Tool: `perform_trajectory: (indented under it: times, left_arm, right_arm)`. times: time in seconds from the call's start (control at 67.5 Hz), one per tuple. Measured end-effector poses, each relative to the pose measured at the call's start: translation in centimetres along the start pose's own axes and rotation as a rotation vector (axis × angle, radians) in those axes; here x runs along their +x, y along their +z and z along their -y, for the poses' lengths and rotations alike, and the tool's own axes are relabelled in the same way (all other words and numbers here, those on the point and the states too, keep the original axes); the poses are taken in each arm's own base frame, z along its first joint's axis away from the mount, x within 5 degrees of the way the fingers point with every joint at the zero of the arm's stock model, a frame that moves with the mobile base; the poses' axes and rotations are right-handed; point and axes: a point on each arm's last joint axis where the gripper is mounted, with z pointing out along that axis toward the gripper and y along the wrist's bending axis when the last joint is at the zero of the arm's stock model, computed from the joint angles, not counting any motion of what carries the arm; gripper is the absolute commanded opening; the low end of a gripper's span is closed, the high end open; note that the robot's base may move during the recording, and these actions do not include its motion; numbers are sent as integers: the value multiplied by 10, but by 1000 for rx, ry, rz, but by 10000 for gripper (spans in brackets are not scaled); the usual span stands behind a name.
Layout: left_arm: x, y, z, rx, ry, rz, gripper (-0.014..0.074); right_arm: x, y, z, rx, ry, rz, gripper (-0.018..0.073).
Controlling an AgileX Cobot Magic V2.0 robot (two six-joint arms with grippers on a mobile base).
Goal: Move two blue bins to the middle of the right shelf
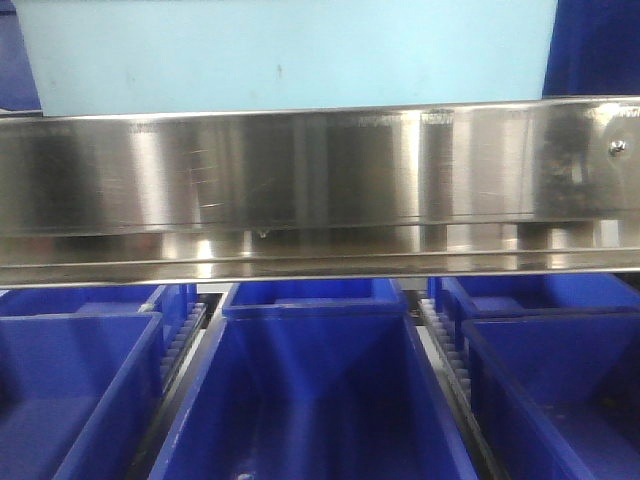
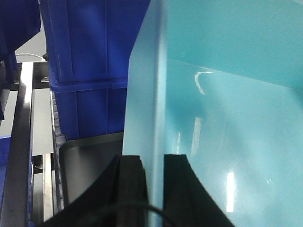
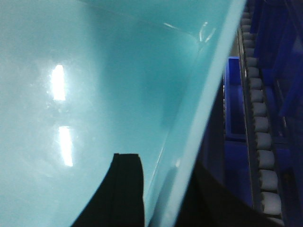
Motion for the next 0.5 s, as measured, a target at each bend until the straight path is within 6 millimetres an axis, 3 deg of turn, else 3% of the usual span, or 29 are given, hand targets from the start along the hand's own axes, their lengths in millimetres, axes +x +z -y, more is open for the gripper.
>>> perform_trajectory:
  times: [0.504]
  left_arm:
    - [0, 0, 0, 0, 0, 0, -111]
  right_arm:
    - [0, 0, 0, 0, 0, 0, -153]
